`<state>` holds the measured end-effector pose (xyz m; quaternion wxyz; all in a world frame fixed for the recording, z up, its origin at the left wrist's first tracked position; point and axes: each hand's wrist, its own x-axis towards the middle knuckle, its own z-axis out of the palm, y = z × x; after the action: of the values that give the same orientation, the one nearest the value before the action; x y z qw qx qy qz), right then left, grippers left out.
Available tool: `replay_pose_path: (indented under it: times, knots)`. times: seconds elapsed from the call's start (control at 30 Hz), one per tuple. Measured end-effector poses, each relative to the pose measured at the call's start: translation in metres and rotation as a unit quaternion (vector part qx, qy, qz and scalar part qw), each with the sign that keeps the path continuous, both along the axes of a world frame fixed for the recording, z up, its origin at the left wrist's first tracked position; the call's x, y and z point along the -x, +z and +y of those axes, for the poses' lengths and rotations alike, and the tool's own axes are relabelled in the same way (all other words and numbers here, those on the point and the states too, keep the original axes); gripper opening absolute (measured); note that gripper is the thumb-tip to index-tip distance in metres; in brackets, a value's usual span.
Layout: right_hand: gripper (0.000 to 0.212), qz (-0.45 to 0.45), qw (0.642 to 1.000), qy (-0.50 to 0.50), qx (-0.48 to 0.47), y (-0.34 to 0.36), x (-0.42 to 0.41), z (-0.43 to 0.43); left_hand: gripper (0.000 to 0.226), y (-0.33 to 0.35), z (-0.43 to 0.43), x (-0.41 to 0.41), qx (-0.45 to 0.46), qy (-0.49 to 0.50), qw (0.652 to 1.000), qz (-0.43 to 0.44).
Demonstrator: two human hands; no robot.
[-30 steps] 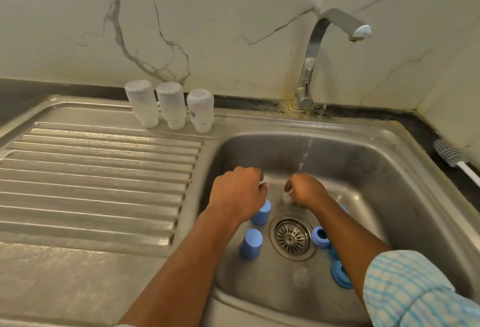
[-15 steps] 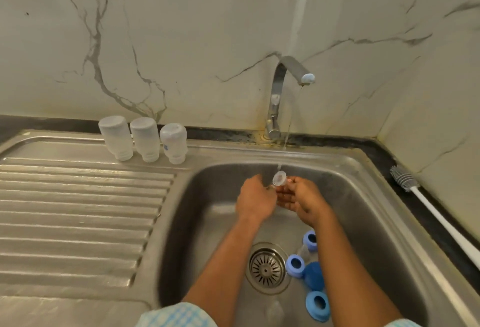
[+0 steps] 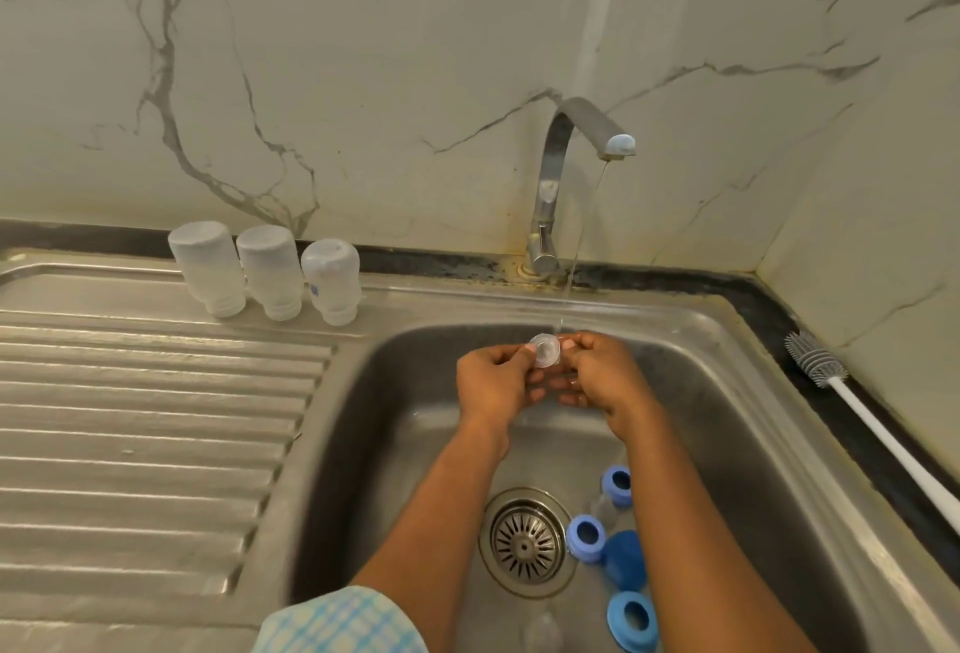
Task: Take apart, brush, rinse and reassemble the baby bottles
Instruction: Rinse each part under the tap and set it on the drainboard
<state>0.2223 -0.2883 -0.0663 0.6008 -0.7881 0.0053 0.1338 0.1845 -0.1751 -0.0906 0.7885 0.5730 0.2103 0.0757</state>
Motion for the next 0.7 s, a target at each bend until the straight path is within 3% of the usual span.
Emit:
replay_pose_path:
  times: [0.3,0.43,0.7]
  knots:
    - [0.022,-0.021,1.000,-0.019,0.004,0.013,0.004,0.007,0.013,-0.008,-0.003,0.000,-0.098,0.014,0.995,-0.027]
    - [0.016,-0.083,0.994,0.007,0.071,0.008,0.006,0.003,0.014,-0.008,-0.004,0.001,-0.125,-0.020,0.990,-0.063]
    - [0.016,-0.161,0.975,-0.073,0.137,-0.001,-0.001,0.000,0.012,-0.006,-0.008,0.002,-0.218,-0.045,0.969,-0.108]
